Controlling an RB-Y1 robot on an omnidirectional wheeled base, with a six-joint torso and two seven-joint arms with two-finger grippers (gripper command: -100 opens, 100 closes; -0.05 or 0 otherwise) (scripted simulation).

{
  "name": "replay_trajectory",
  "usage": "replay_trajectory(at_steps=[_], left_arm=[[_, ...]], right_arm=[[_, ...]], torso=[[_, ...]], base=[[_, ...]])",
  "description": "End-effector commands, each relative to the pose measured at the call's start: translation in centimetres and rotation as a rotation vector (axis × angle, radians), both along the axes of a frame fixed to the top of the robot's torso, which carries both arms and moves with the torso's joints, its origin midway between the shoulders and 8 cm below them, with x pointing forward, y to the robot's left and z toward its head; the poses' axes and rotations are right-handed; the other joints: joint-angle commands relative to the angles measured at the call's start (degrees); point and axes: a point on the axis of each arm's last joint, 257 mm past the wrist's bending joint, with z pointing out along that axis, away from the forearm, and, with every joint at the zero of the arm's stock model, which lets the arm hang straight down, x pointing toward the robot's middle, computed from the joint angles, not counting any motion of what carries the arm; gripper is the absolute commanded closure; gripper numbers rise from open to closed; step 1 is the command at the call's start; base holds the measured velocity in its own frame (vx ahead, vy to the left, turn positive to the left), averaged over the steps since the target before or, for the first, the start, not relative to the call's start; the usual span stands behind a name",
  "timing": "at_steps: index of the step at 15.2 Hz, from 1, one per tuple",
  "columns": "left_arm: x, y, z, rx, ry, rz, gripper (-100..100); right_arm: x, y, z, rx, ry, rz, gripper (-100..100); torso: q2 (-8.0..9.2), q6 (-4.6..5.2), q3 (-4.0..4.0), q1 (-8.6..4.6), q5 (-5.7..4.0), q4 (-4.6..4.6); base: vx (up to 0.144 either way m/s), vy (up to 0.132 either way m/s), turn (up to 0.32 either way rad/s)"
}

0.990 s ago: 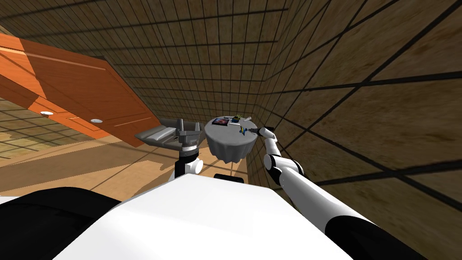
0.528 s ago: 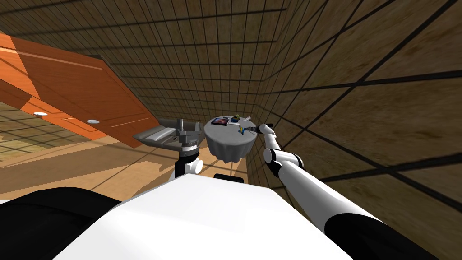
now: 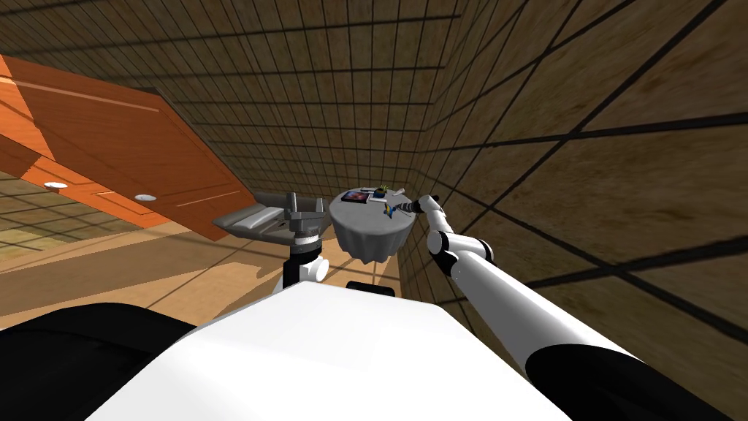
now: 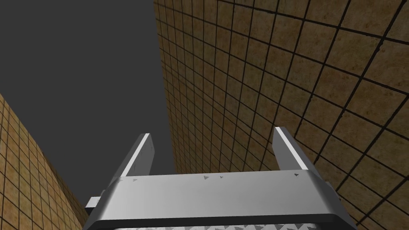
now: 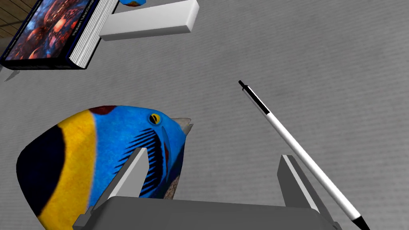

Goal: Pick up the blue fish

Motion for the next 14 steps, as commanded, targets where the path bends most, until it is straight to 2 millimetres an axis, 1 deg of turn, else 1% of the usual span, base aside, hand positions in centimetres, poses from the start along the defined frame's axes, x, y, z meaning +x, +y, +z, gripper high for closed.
replay_trajectory(at_steps=[1,4,5,6,7,8,9,11,12,13,14], left_arm=[[0.0,0.0,0.0,0.000,0.000,0.000,0],[0.0,0.0,0.0,0.000,0.000,0.000,0],[0.0,0.0,0.0,0.000,0.000,0.000,0],[0.0,0.0,0.0,0.000,0.000,0.000,0],[0.0,0.0,0.0,0.000,0.000,0.000,0],[0.0,0.0,0.0,0.000,0.000,0.000,0],[0.0,0.0,0.0,0.000,0.000,0.000,0],[0.0,0.0,0.0,0.000,0.000,0.000,0],[0.0,0.0,0.0,0.000,0.000,0.000,0],[0.0,0.0,0.0,0.000,0.000,0.000,0],[0.0,0.0,0.0,0.000,0.000,0.000,0]], right_arm=[[-0.4,0.9,0.0,0.030,0.036,0.006,-100],[-1.2,2.1,-0.3,0.073,0.096,0.016,-100],[-0.9,1.6,0.0,0.059,0.073,0.012,-100],[-0.7,-0.4,-0.5,0.064,0.079,-0.025,-100],[-0.7,-0.4,-0.5,0.064,0.079,-0.025,-100],[-0.7,-0.4,-0.5,0.064,0.079,-0.025,-100],[-0.6,-1.5,-0.7,0.065,0.079,-0.044,-100],[-0.4,-3.6,-1.0,0.067,0.078,-0.084,-100],[-0.4,-3.6,-1.0,0.067,0.078,-0.084,-100],[-0.4,-5.8,-1.3,0.069,0.078,-0.124,-100],[-0.4,-6.9,-1.4,0.070,0.077,-0.144,-100]], torso=[[0.00,0.00,0.00,0.00,0.00,0.00],[0.01,0.00,0.01,-0.01,0.00,0.00],[0.01,0.00,0.01,-0.01,-0.01,0.00],[0.00,0.01,0.00,-0.01,-0.01,0.00],[0.02,-0.05,0.00,-0.02,-0.01,-0.01],[0.05,-0.06,0.02,-0.02,-0.01,-0.01],[0.05,0.00,0.03,-0.05,-0.01,0.01],[0.07,-0.02,0.04,-0.07,-0.02,0.01],[0.09,-0.04,0.05,-0.08,-0.02,0.01],[0.09,-0.02,0.05,-0.10,-0.02,0.02],[0.09,-0.05,0.05,-0.10,-0.02,0.01]], base=[[-0.009,-0.004,-0.017],[-0.010,-0.005,-0.017],[-0.006,-0.004,-0.005],[-0.020,-0.009,0.248],[-0.031,-0.018,0.329],[-0.026,-0.020,0.125],[-0.023,-0.018,0.097],[-0.034,-0.022,0.240],[-0.034,-0.030,0.210],[-0.033,-0.027,0.312],[-0.044,-0.028,0.413]])
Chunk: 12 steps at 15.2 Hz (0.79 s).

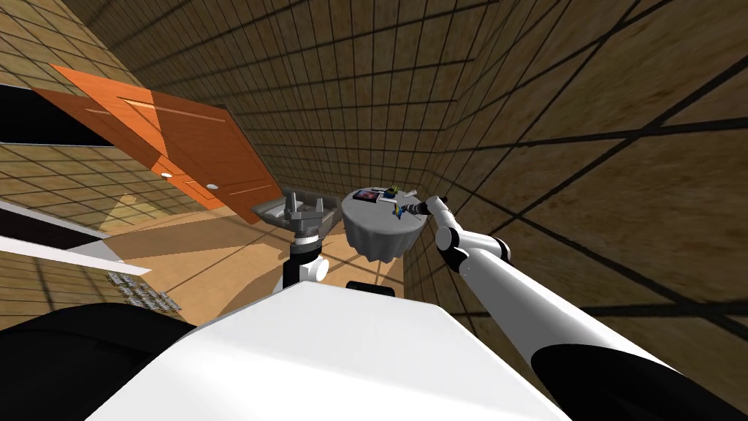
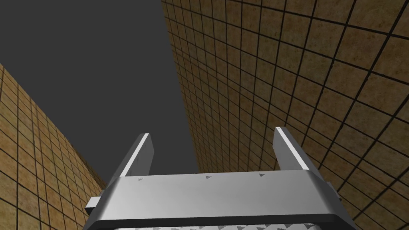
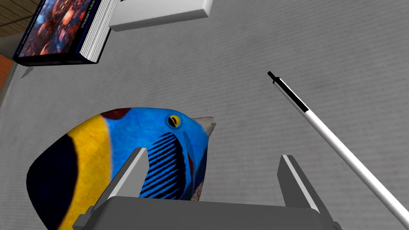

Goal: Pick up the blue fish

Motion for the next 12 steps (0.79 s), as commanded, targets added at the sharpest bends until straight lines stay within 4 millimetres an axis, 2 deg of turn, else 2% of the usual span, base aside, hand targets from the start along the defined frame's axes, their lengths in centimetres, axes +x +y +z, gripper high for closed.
replay_trajectory(at_steps=[1,2,4,6,7,10,11,12], left_arm=[[0.0,0.0,0.0,0.000,0.000,0.000,0],[0.0,0.0,0.0,0.000,0.000,0.000,0],[0.0,0.0,0.0,0.000,0.000,0.000,0],[0.0,0.0,0.0,0.000,0.000,0.000,0],[0.0,0.0,0.0,0.000,0.000,0.000,0],[0.0,0.0,0.0,0.000,0.000,0.000,0],[0.0,0.0,0.0,0.000,0.000,0.000,0],[0.0,0.0,0.0,0.000,0.000,0.000,0]], right_arm=[[0.9,-1.7,1.6,-0.003,-0.040,-0.028,-100],[1.2,-1.7,2.3,-0.007,-0.057,-0.028,-100],[0.3,-1.6,0.2,0.004,-0.009,-0.030,-100],[0.0,-1.5,-0.4,0.007,0.006,-0.030,-100],[0.0,-2.6,-0.5,0.008,0.006,-0.050,-100],[0.0,-2.6,-0.5,0.008,0.006,-0.050,-100],[0.0,-3.7,-0.7,0.008,0.006,-0.071,-100],[0.0,-2.9,-0.5,0.011,0.009,-0.057,-100]], torso=[[0.00,0.00,0.00,0.00,0.00,0.00],[0.01,0.04,0.02,-0.01,0.01,0.02],[-0.04,0.09,-0.01,0.01,0.02,0.02],[-0.13,0.07,-0.07,0.07,0.02,-0.02],[-0.16,0.06,-0.08,0.09,0.03,-0.02],[-0.13,0.06,-0.06,0.06,0.03,-0.01],[-0.13,0.07,-0.06,0.05,0.02,-0.01],[-0.12,0.04,-0.06,0.06,0.03,-0.01]], base=[[-0.045,-0.029,0.232],[-0.030,-0.020,0.033],[-0.008,-0.004,-0.042],[0.002,0.002,-0.006],[-0.004,0.002,0.149],[-0.011,-0.008,0.062],[-0.012,-0.003,0.105],[-0.009,-0.005,0.065]])
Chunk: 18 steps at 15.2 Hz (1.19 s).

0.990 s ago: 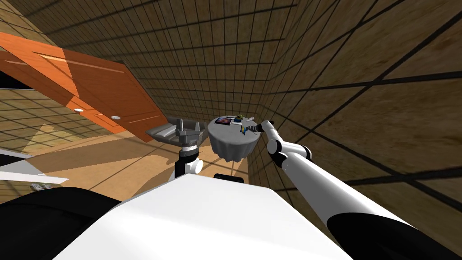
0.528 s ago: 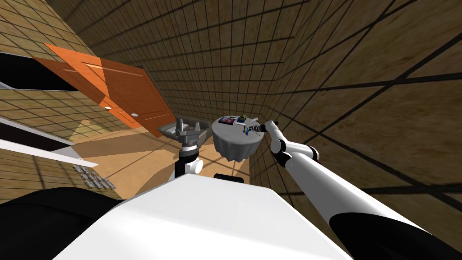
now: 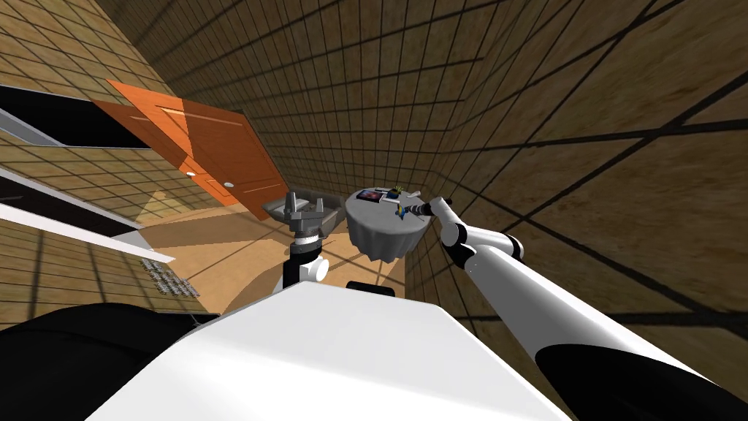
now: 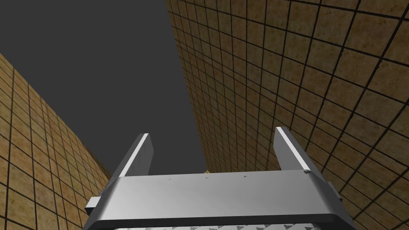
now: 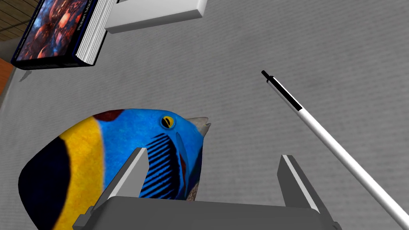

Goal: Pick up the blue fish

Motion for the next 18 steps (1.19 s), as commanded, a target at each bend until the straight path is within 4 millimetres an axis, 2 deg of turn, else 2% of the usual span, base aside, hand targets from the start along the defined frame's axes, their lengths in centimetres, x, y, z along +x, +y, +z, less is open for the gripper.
replay_trajectory(at_steps=[1,5,7,9,10,11,13,14,16,17,18], left_arm=[[0.0,0.0,0.0,0.000,0.000,0.000,0],[0.0,0.0,0.0,0.000,0.000,0.000,0],[0.0,0.0,0.0,0.000,0.000,0.000,0],[0.0,0.0,0.0,0.000,0.000,0.000,0],[0.0,0.0,0.0,0.000,0.000,0.000,0],[0.0,0.0,0.0,0.000,0.000,0.000,0],[0.0,0.0,0.0,0.000,0.000,0.000,0],[0.0,0.0,0.0,0.000,0.000,0.000,0],[0.0,0.0,0.0,0.000,0.000,0.000,0],[0.0,0.0,0.0,0.000,0.000,0.000,0],[0.0,0.0,0.0,0.000,0.000,0.000,0]], right_arm=[[0.0,0.0,0.0,0.000,0.000,0.000,100],[0.2,0.4,0.5,0.002,-0.008,0.005,100],[0.0,0.4,0.0,-0.001,-0.001,0.009,100],[0.0,2.6,0.3,-0.002,-0.002,0.050,100],[0.0,2.6,0.2,-0.001,0.000,0.050,100],[-0.9,2.8,-1.7,0.011,0.045,0.048,100],[-0.6,2.7,-1.1,0.007,0.032,0.049,100],[-0.1,2.6,0.1,0.000,0.003,0.050,100],[0.0,2.6,0.3,-0.002,-0.002,0.050,100],[0.0,3.7,0.5,-0.002,-0.002,0.070,100],[-0.5,3.8,-0.6,0.005,0.023,0.069,100]], torso=[[0.00,0.00,0.00,0.00,0.00,0.00],[-0.26,0.24,-0.26,-0.28,-0.12,-0.27],[-0.37,0.34,-0.34,-0.40,-0.16,-0.30],[-0.44,0.38,-0.37,-0.48,-0.18,-0.32],[-0.48,0.40,-0.38,-0.47,-0.16,-0.30],[-0.50,0.37,-0.40,-0.45,-0.16,-0.31],[-0.51,0.27,-0.43,-0.41,-0.17,-0.36],[-0.51,0.22,-0.47,-0.39,-0.21,-0.43],[-0.50,0.21,-0.46,-0.36,-0.20,-0.42],[-0.50,0.22,-0.45,-0.35,-0.18,-0.40],[-0.49,0.27,-0.43,-0.34,-0.17,-0.38]], base=[[0.000,0.000,0.000],[0.001,0.002,0.018],[0.006,0.003,-0.109],[0.023,0.006,-0.228],[0.031,0.015,-0.209],[0.026,0.013,-0.059],[0.010,0.003,0.021],[-0.001,-0.003,0.013],[-0.002,-0.001,0.007],[0.004,0.001,-0.123],[0.016,0.008,-0.150]])
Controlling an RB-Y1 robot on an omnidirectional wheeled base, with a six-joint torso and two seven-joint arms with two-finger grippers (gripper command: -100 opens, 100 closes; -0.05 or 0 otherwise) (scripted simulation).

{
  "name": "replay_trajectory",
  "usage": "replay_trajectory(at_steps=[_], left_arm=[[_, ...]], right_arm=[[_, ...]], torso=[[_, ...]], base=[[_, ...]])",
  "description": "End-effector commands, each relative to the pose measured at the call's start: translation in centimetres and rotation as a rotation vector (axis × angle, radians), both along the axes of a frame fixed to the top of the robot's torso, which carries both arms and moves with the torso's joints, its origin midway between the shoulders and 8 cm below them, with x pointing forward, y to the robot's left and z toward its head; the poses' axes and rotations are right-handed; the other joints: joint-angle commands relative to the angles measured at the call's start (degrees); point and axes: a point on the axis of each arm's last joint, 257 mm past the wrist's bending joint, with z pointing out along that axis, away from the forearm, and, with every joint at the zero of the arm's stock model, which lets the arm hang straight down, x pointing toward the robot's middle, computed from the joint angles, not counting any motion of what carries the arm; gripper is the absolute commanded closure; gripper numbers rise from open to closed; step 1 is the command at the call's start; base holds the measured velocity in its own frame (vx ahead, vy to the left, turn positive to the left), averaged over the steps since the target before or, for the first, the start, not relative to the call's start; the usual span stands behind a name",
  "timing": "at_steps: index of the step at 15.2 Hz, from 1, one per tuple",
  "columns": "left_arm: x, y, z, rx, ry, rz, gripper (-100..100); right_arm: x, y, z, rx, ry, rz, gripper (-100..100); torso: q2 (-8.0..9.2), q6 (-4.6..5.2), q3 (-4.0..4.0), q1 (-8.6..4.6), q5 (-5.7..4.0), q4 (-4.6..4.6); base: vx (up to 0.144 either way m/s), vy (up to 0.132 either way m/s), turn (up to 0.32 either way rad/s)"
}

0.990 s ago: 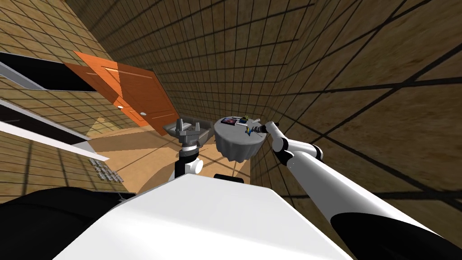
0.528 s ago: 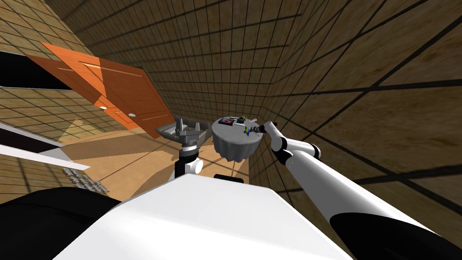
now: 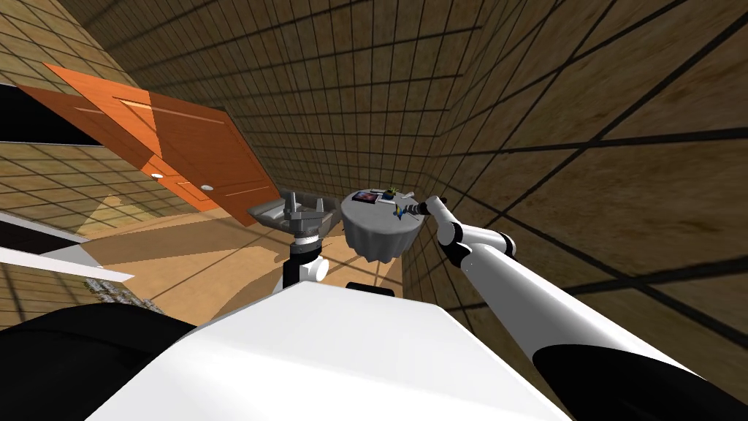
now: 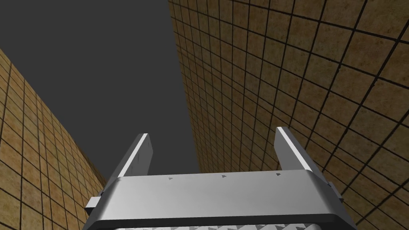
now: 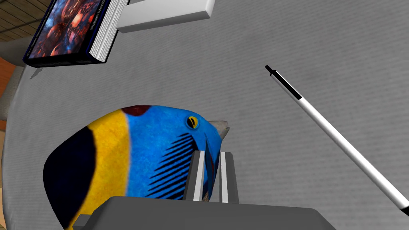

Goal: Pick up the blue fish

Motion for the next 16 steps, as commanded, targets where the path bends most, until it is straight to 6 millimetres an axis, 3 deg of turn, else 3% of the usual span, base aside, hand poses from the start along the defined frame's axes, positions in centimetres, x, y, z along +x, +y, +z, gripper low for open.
replay_trajectory(at_steps=[1,2,3,4,6,7,8,9,11,14,16], left_arm=[[0.0,0.0,0.0,0.000,0.000,0.000,0],[0.0,0.0,0.0,0.000,0.000,0.000,0],[0.0,0.0,0.0,0.000,0.000,0.000,0],[0.0,0.0,0.0,0.000,0.000,0.000,0],[0.0,0.0,0.0,0.000,0.000,0.000,0],[0.0,0.0,0.0,0.000,0.000,0.000,0],[0.0,0.0,0.0,0.000,0.000,0.000,0],[0.0,0.0,0.0,0.000,0.000,0.000,0],[0.0,0.0,0.0,0.000,0.000,0.000,0],[0.0,0.0,0.0,0.000,0.000,0.000,0],[0.0,0.0,0.0,0.000,0.000,0.000,0]], right_arm=[[-0.9,0.4,-1.8,0.007,0.040,0.005,100],[0.0,0.2,0.3,-0.004,-0.010,0.007,100],[0.0,1.3,0.5,-0.004,-0.010,0.026,100],[-0.3,1.4,-0.2,-0.001,0.007,0.026,100],[0.0,1.3,0.5,-0.004,-0.010,0.026,100],[-0.1,3.5,0.8,-0.004,-0.011,0.066,100],[-0.1,3.5,0.8,-0.004,-0.011,0.066,100],[-0.4,5.6,1.2,-0.004,-0.012,0.104,100],[0.4,5.5,3.2,-0.015,-0.061,0.104,100],[-0.3,5.6,1.4,-0.006,-0.017,0.104,100],[-0.2,5.6,1.7,-0.007,-0.023,0.104,100]], torso=[[0.00,0.00,0.00,0.00,0.00,0.00],[-0.02,-0.02,-0.03,-0.01,-0.03,-0.05],[-0.03,-0.07,-0.01,0.02,0.01,0.02],[-0.02,-0.03,0.02,0.04,0.03,0.06],[0.00,-0.04,0.02,0.03,0.02,0.05],[0.01,-0.06,0.04,0.04,0.02,0.07],[0.01,0.01,0.06,0.05,0.04,0.10],[0.01,0.04,0.06,0.05,0.03,0.09],[0.02,0.06,0.09,0.05,0.06,0.15],[0.06,-0.13,0.08,0.13,0.06,0.11],[0.10,-0.07,0.11,0.06,0.03,0.11]], base=[[0.017,0.011,-0.063],[0.004,0.010,-0.011],[0.008,0.008,-0.112],[0.016,0.009,-0.132],[0.010,0.007,-0.022],[0.020,0.008,-0.218],[0.033,0.018,-0.278],[0.041,0.022,-0.405],[0.031,0.031,-0.208],[0.010,0.006,0.059],[0.000,0.000,0.000]])
